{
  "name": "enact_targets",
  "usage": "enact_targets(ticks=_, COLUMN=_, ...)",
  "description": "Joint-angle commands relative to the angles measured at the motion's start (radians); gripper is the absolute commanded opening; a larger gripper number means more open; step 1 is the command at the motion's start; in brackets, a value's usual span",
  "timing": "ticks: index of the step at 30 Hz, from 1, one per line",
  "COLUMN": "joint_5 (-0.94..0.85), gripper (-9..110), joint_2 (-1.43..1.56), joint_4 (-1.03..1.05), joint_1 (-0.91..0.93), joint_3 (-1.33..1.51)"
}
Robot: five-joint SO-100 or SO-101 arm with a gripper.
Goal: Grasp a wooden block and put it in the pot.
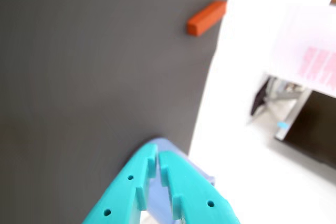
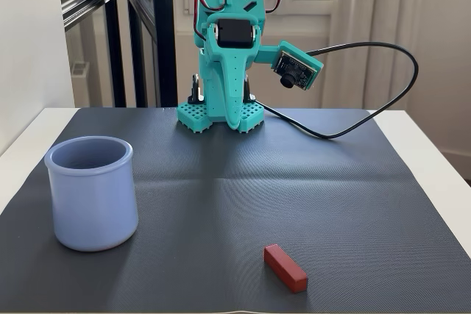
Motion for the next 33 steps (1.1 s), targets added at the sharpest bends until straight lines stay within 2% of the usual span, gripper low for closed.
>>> enact_targets(ticks=1, joint_5=0.067, gripper=0, joint_2=-0.091, joint_4=-0.061, joint_1=-0.032, joint_3=-0.083)
enact_targets(ticks=12, joint_5=0.459, gripper=0, joint_2=-0.483, joint_4=-0.488, joint_1=-0.198, joint_3=-0.092)
enact_targets(ticks=21, joint_5=0.913, gripper=0, joint_2=-0.807, joint_4=-0.713, joint_1=-0.233, joint_3=-0.166)
enact_targets(ticks=26, joint_5=1.015, gripper=0, joint_2=-0.999, joint_4=-0.721, joint_1=-0.224, joint_3=-0.344)
enact_targets(ticks=33, joint_5=1.023, gripper=0, joint_2=-1.243, joint_4=-0.712, joint_1=-0.163, joint_3=-0.552)
